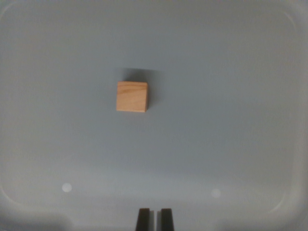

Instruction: Push wooden cube

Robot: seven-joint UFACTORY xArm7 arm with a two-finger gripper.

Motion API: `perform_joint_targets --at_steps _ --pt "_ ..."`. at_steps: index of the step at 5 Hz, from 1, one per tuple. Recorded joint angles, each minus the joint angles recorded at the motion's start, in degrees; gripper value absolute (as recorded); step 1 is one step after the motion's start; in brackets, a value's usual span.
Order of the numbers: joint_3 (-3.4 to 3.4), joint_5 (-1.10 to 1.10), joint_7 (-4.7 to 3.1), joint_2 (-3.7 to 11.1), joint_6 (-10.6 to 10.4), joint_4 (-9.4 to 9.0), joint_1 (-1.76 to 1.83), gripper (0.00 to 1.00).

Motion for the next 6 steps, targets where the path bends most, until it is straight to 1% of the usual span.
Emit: perform_joint_targets --at_steps 3,5,6 --pt "0.0 0.0 0.0 0.01 -0.03 -0.02 0.0 0.0" --pt "0.02 0.01 0.02 0.12 -0.37 -0.26 0.02 0.0" --pt "0.05 0.03 0.06 0.35 -1.04 -0.71 0.07 0.0"
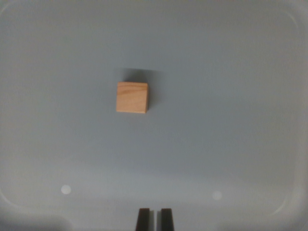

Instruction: Push wooden cube

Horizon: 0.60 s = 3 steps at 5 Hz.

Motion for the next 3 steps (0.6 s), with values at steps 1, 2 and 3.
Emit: perform_joint_targets --at_steps 1,2,3 --pt "0.0 0.0 0.0 0.0 0.0 0.0 0.0 0.0" --pt "0.05 0.03 0.06 0.35 -1.02 -0.7 0.07 0.0" --pt "0.05 0.03 0.06 0.35 -1.02 -0.7 0.07 0.0"
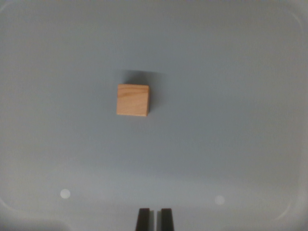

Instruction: Push wooden cube

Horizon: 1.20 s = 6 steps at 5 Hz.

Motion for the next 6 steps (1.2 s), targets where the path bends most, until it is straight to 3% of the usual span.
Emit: perform_joint_targets --at_steps 3,4,5,6 --pt "0.15 0.08 0.16 1.0 -2.91 -2.0 0.19 0.0" --pt "0.15 0.08 0.16 1.0 -2.91 -2.0 0.19 0.0" --pt "0.25 0.14 0.26 1.62 -4.75 -3.26 0.31 0.0" --pt "0.25 0.14 0.26 1.62 -4.75 -3.26 0.31 0.0"
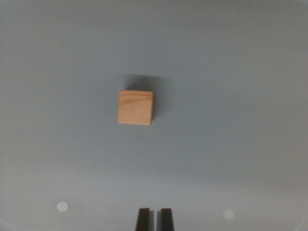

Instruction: Push wooden cube

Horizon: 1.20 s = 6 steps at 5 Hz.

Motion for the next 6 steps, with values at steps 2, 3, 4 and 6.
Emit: perform_joint_targets --at_steps 2,3,4,6 --pt "0.11 0.06 0.12 0.71 -2.07 -1.42 0.14 0.0" --pt "0.22 0.12 0.24 1.46 -4.28 -2.94 0.28 0.0" --pt "0.22 0.12 0.24 1.46 -4.28 -2.94 0.28 0.0" --pt "0.35 0.19 0.37 2.28 -6.67 -4.58 0.43 0.0"
